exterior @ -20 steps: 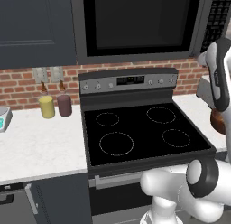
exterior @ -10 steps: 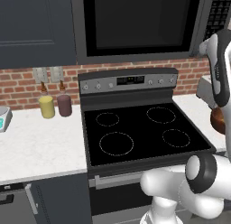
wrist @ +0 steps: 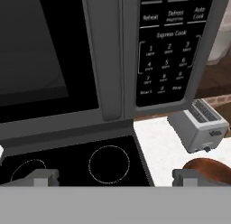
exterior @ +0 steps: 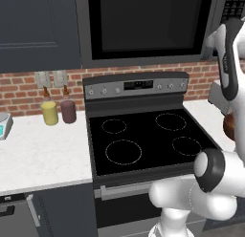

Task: Open the microwave, place the bowl with waffle inside the microwave, then close the microwave door and turn it on.

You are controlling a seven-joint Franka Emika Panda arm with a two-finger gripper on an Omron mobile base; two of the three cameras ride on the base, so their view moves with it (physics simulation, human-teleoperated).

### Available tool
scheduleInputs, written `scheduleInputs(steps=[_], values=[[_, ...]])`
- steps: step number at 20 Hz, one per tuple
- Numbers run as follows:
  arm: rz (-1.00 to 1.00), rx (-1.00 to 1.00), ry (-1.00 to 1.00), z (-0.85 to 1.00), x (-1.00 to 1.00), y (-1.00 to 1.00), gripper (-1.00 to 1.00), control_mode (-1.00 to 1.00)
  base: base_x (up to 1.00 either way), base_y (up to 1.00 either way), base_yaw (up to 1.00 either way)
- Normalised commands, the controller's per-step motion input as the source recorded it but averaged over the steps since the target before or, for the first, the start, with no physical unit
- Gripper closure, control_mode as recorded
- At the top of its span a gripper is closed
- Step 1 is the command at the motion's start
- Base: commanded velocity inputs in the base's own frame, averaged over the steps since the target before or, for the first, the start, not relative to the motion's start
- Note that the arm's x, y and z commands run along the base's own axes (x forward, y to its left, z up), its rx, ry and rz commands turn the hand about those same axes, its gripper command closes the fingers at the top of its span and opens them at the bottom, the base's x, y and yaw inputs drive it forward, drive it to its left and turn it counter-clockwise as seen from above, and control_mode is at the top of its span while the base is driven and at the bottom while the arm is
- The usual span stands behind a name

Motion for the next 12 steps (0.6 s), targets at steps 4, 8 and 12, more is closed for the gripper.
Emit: scheduleInputs(steps=[4, 8, 12], values=[[0.0, 0.0, -0.05, -0.09, 0.38, 0.25, -1.0, -1.0, 0.0, 0.0, 0.0], [0.0, 0.02, -0.02, -0.11, 0.4, 0.0, -1.0, -1.0, 0.0, 0.0, 0.0], [0.02, 0.0, -0.02, -0.21, 0.31, -0.01, -1.0, -1.0, 0.0, 0.0, 0.0]])
